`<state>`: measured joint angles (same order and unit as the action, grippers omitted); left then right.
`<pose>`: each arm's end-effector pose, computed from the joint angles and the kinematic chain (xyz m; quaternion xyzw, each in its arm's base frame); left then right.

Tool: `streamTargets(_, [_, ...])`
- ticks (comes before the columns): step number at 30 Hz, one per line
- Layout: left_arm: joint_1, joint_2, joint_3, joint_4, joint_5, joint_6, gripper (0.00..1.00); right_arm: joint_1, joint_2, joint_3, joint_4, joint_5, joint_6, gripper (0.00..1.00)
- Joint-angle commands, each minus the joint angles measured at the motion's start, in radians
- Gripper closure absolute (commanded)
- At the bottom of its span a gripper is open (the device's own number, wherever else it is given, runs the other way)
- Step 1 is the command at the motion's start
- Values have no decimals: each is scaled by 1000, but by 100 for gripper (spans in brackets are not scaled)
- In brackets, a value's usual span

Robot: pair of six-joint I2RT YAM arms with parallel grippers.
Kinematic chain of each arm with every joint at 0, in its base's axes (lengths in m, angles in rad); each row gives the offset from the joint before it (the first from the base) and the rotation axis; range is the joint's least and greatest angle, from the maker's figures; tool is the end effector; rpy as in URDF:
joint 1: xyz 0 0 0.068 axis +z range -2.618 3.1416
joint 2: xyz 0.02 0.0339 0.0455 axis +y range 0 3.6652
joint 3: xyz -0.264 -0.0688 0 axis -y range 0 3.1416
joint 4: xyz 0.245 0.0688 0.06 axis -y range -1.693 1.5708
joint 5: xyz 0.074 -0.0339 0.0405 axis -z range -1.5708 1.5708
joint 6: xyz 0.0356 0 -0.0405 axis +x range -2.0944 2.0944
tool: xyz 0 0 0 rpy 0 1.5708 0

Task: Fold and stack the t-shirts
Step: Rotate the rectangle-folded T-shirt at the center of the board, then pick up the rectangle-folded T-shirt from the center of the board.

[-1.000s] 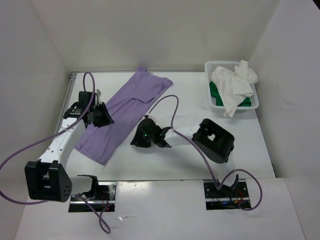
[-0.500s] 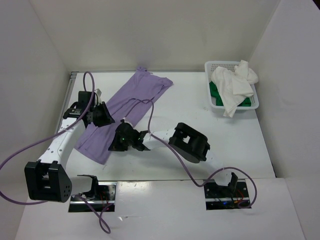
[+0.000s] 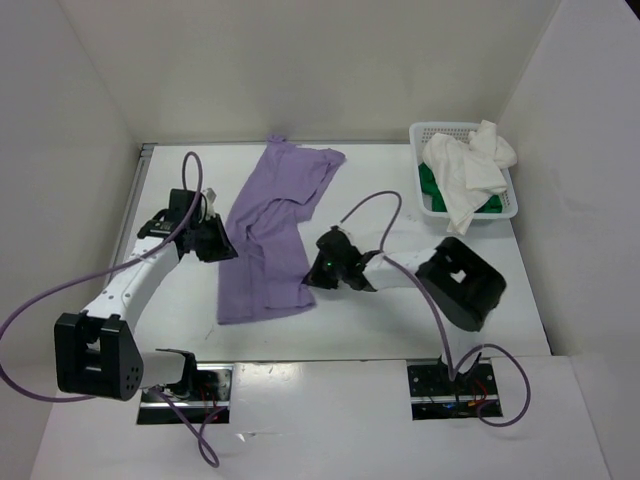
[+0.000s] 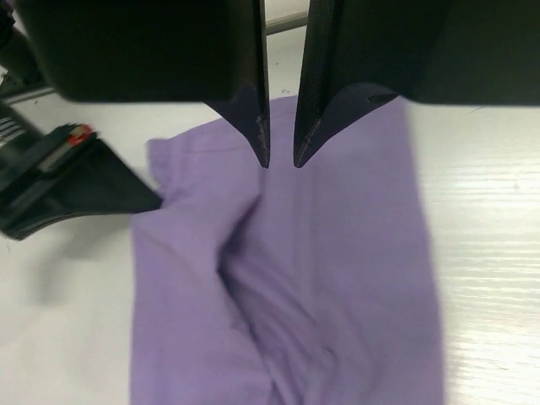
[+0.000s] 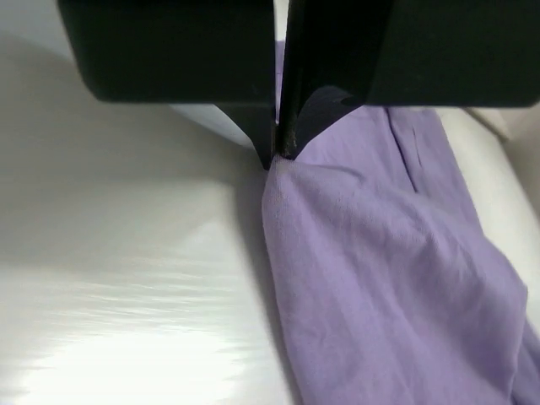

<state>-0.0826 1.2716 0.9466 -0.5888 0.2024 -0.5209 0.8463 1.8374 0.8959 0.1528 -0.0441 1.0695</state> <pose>0.2585 -0.0286 0.2582 -0.1729 0.9262 -0.1867 0.2780 0.2371 0.2702 0.1277 0.0946 0.9195 0.3234 0.2025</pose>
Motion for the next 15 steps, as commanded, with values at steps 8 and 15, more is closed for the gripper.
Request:
streamTargets(8, [-92, 8, -23, -2, 28, 48, 73, -70, -429, -232, -292, 47, -76, 97])
streamTargets(15, [-285, -1, -37, -80, 48, -43, 61, -90, -671, -311, -427, 44, -51, 72])
